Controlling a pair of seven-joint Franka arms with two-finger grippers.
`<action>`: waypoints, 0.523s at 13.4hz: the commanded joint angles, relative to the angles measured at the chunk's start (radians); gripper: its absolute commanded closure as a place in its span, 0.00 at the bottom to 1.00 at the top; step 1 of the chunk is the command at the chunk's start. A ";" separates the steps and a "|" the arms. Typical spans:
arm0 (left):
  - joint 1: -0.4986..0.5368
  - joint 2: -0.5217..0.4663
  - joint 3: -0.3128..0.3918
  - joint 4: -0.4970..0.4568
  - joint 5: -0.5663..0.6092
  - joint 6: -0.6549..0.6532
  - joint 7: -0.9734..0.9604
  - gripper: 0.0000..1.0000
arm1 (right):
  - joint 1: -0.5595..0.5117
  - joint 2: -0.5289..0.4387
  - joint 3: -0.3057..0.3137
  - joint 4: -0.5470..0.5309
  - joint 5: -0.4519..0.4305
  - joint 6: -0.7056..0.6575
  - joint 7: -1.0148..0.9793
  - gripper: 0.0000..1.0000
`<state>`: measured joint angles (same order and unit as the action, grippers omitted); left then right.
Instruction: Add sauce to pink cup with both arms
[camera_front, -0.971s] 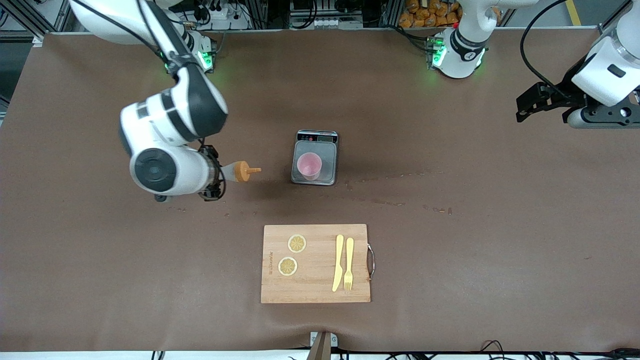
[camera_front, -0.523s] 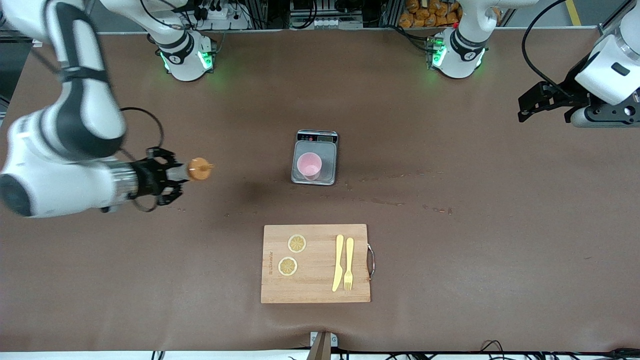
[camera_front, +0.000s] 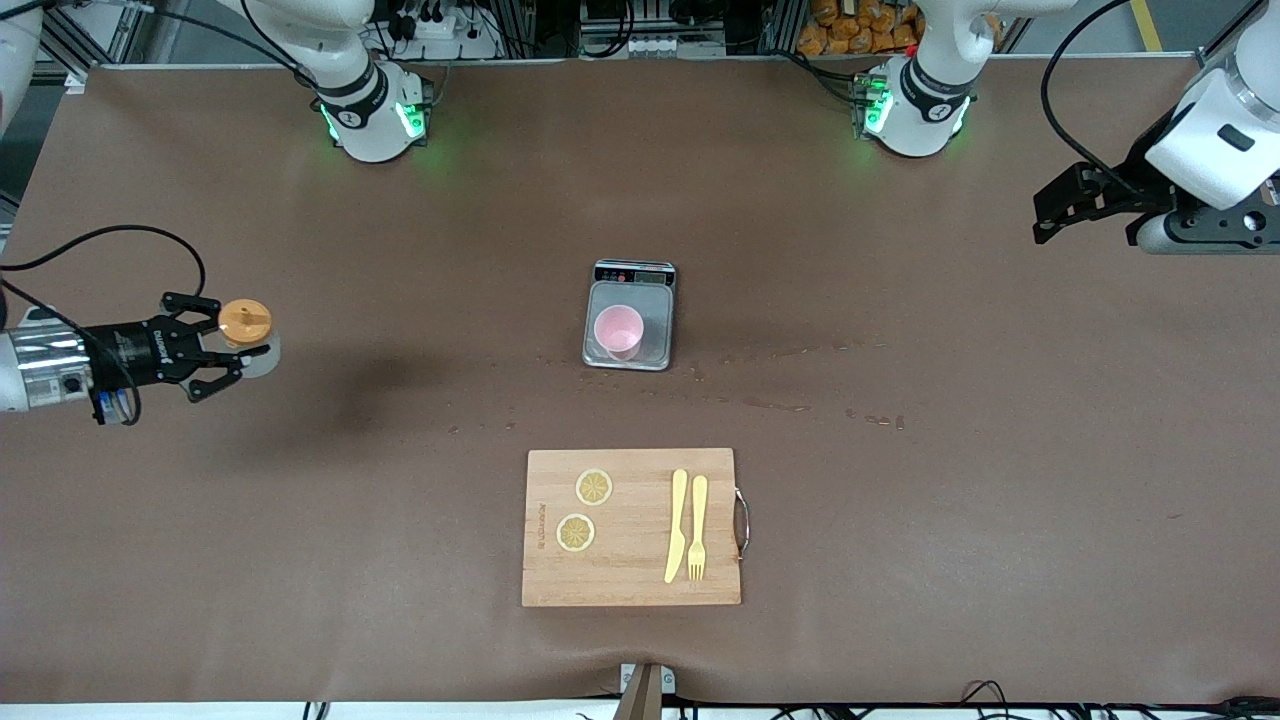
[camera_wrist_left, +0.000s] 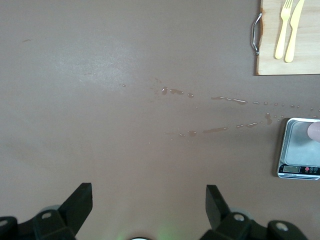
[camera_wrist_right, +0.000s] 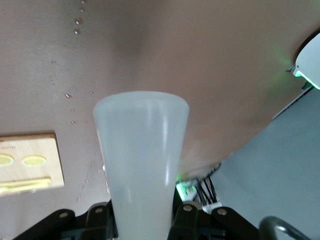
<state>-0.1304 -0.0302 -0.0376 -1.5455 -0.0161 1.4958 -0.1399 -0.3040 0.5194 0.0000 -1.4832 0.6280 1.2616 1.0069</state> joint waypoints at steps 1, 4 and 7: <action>0.002 -0.014 -0.002 -0.001 -0.007 -0.005 0.013 0.00 | -0.145 0.123 0.021 0.003 0.105 -0.073 -0.160 0.73; -0.008 -0.014 -0.004 0.001 -0.015 -0.003 0.014 0.00 | -0.187 0.230 0.021 -0.008 0.122 -0.074 -0.316 0.73; -0.008 -0.014 -0.007 0.001 -0.015 -0.003 0.014 0.00 | -0.228 0.318 0.021 0.003 0.121 -0.062 -0.401 0.73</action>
<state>-0.1352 -0.0303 -0.0466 -1.5447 -0.0162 1.4958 -0.1385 -0.4977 0.8019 0.0004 -1.5076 0.7229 1.2232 0.6365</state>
